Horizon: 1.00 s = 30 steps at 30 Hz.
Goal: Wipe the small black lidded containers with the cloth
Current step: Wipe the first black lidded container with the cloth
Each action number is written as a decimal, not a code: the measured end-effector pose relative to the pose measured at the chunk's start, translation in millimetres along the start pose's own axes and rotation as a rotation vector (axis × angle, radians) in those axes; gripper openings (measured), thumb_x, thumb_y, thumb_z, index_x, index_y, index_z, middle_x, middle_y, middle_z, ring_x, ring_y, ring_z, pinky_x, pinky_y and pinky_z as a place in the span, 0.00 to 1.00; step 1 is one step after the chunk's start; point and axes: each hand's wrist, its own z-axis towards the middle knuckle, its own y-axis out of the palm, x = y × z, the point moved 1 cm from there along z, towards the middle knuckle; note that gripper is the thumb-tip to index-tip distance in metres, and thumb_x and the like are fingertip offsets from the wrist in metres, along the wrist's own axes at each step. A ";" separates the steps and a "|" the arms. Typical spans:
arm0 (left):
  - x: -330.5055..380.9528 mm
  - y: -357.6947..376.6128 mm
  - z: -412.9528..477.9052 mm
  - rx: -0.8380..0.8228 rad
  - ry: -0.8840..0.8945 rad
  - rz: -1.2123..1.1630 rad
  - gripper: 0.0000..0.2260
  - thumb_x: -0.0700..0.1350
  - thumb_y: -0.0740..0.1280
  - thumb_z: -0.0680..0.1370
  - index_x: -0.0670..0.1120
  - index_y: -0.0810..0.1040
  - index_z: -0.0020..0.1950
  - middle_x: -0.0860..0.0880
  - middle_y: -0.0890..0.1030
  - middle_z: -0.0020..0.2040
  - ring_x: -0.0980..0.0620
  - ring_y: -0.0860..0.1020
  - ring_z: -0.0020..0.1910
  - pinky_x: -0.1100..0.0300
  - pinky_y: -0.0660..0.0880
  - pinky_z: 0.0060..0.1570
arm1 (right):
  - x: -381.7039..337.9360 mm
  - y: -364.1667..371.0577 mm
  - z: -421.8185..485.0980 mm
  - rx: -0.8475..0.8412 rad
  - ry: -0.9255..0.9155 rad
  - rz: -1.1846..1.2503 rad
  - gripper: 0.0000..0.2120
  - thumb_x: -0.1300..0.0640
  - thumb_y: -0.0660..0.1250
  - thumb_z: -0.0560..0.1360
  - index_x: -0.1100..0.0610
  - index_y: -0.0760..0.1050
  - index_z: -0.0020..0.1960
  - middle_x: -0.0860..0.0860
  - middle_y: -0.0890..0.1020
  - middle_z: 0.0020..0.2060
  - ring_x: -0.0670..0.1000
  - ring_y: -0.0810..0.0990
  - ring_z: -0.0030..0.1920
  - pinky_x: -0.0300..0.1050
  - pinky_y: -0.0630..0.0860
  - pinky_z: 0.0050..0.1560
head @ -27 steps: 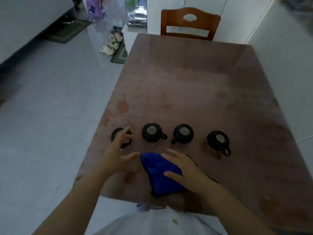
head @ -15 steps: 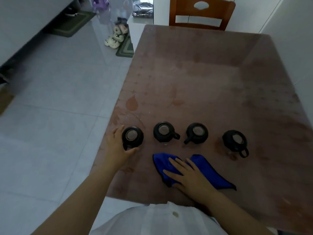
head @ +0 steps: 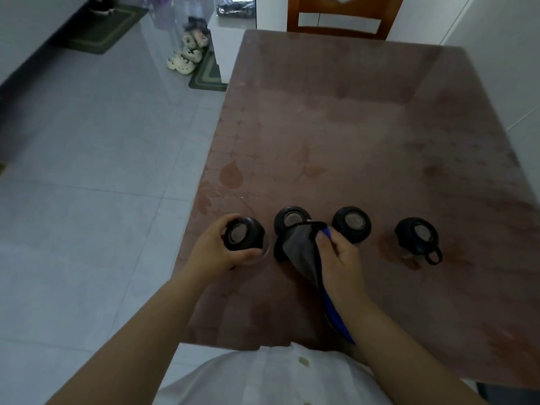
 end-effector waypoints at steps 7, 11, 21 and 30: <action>28.3 0.9 -19.9 -0.107 0.070 -0.206 0.28 0.46 0.79 0.64 0.58 0.70 0.59 0.65 0.73 0.52 0.63 0.74 0.52 0.71 0.71 0.49 | -13.3 23.8 -5.4 -0.229 -0.226 -0.129 0.12 0.48 0.58 0.78 0.38 0.70 0.61 0.36 0.68 0.67 0.37 0.63 0.70 0.35 0.61 0.70; 35.5 5.0 -28.0 -0.168 0.123 -0.274 0.31 0.54 0.73 0.56 0.60 0.72 0.58 0.59 0.78 0.57 0.58 0.76 0.57 0.61 0.75 0.55 | -8.8 33.1 -10.8 -0.304 -0.293 -0.200 0.14 0.47 0.56 0.78 0.35 0.65 0.63 0.31 0.60 0.69 0.28 0.54 0.70 0.26 0.53 0.69; 51.0 -1.6 -34.4 -0.284 0.161 -0.304 0.40 0.45 0.79 0.61 0.58 0.64 0.68 0.59 0.76 0.59 0.61 0.73 0.60 0.65 0.72 0.55 | -16.6 7.2 -14.9 -0.261 -0.232 -0.053 0.14 0.47 0.54 0.79 0.38 0.67 0.64 0.37 0.71 0.66 0.38 0.67 0.69 0.35 0.68 0.66; 60.1 4.8 -33.0 -0.358 0.187 -0.375 0.43 0.47 0.81 0.58 0.67 0.63 0.66 0.63 0.79 0.56 0.54 0.75 0.62 0.48 0.74 0.62 | -18.6 -6.0 -18.2 -0.239 -0.108 0.188 0.16 0.48 0.54 0.78 0.45 0.73 0.61 0.45 0.77 0.62 0.46 0.75 0.65 0.48 0.72 0.66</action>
